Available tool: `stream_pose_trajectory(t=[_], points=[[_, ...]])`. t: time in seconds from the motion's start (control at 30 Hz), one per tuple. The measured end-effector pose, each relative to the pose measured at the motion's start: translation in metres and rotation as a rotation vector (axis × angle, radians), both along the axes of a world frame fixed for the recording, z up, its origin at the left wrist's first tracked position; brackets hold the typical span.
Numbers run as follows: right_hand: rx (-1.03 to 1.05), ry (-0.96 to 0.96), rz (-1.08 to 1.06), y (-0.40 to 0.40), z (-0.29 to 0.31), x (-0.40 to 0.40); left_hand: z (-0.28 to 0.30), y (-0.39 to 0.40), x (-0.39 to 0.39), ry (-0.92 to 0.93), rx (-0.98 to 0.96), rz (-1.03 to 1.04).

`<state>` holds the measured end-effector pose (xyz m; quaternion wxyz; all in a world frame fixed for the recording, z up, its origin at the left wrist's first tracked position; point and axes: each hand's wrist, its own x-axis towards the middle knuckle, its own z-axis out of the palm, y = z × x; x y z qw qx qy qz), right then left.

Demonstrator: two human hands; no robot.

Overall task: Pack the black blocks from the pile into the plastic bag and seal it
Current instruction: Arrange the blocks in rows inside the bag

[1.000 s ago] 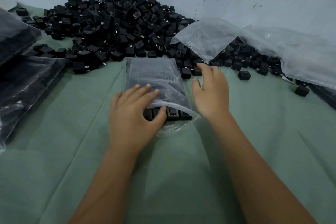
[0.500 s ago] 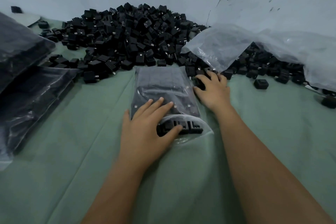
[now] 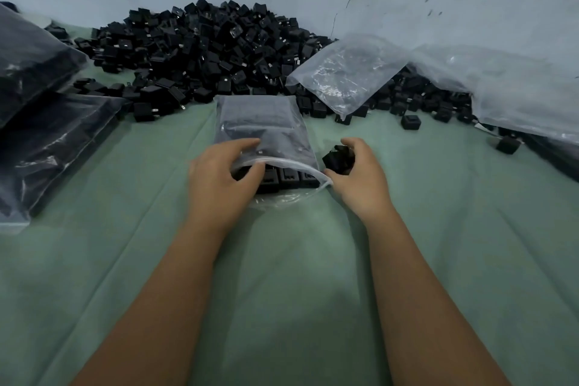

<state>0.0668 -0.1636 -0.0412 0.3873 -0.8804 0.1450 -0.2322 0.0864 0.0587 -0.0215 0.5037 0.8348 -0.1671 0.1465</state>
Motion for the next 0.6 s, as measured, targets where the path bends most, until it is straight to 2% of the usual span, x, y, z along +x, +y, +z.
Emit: stream_pose_trajectory(t=[0.2,0.4,0.6], points=[[-0.032,-0.028,-0.103,0.002,0.0,-0.013,0.0,0.002,-0.004,-0.078,-0.103,0.069],[-0.32,0.027,0.078,0.006,0.002,-0.008,-0.003,0.002,-0.003,-0.1,-0.124,0.06],[-0.206,0.013,-0.036,0.008,0.002,0.0,-0.007,0.0,0.006,-0.115,-0.107,0.107]])
